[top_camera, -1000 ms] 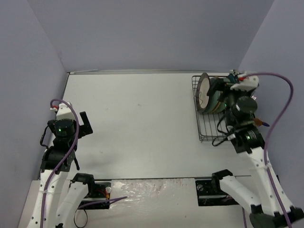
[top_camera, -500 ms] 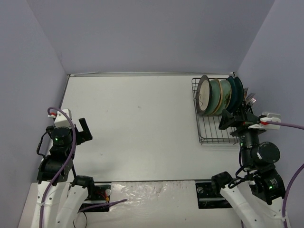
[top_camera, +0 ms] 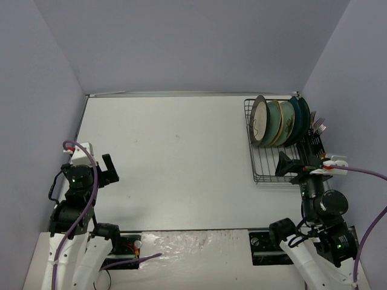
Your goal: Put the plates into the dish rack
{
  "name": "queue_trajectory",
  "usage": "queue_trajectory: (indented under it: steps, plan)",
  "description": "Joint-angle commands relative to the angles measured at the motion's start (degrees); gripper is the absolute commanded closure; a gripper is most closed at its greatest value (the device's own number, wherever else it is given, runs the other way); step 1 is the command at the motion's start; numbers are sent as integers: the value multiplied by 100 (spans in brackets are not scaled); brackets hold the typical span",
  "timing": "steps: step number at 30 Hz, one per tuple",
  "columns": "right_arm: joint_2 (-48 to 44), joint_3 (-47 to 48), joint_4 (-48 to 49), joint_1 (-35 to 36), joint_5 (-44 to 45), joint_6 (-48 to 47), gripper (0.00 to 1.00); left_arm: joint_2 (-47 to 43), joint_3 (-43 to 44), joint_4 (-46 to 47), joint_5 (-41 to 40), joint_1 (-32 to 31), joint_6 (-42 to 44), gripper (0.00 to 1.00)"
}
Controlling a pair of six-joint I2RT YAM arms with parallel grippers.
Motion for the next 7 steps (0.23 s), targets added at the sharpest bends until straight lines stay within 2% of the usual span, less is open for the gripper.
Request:
queue_trajectory:
  steps: [1, 7]
  plan:
    - [-51, 5, 384, 22, 35, 53, 0, 31, 150, 202, 6, -17, -57, 3]
    - [-44, -22, 406, 28, -15, 67, 0, 75, 147, 216, 41, -13, -67, 3]
